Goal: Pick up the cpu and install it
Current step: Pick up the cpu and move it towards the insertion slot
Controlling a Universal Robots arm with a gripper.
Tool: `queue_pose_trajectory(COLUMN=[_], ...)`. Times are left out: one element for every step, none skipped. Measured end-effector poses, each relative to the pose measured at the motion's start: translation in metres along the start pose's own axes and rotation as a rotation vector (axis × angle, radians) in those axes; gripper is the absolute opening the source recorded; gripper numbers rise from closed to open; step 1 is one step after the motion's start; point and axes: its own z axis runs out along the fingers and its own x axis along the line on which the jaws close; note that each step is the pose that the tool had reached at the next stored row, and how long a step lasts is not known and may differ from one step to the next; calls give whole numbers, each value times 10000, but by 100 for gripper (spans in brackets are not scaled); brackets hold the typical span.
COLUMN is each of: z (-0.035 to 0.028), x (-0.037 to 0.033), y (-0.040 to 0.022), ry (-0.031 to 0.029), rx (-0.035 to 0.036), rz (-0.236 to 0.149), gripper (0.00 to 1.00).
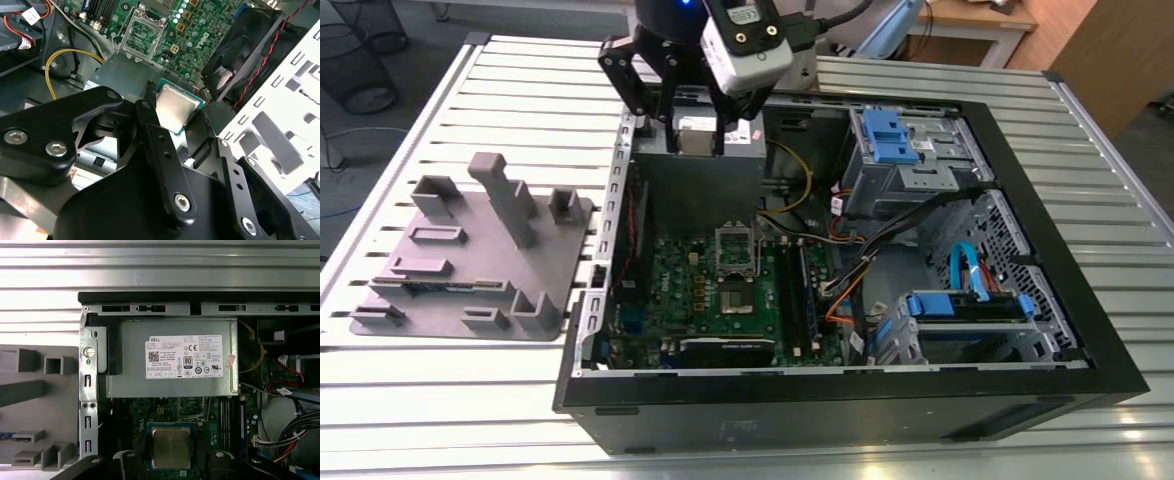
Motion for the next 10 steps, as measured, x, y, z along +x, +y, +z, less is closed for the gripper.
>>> queue_pose_trajectory(z=[3,7,11,16,20,24,29,34,39,44], x=[0,0,0,0,-1,-1,-1,-1,-1,-2], y=[-7,-15,-22,-29,-37,-47,-59,-70,-82,-92], ry=[0,0,0,0,1,0,0,0,0,0], rx=[0,0,0,0,1,1,0,0,0,0], rz=[0,0,0,0,0,1,1,0,0,0], gripper=[47,47,47,47,47,47,47,47,47,47])
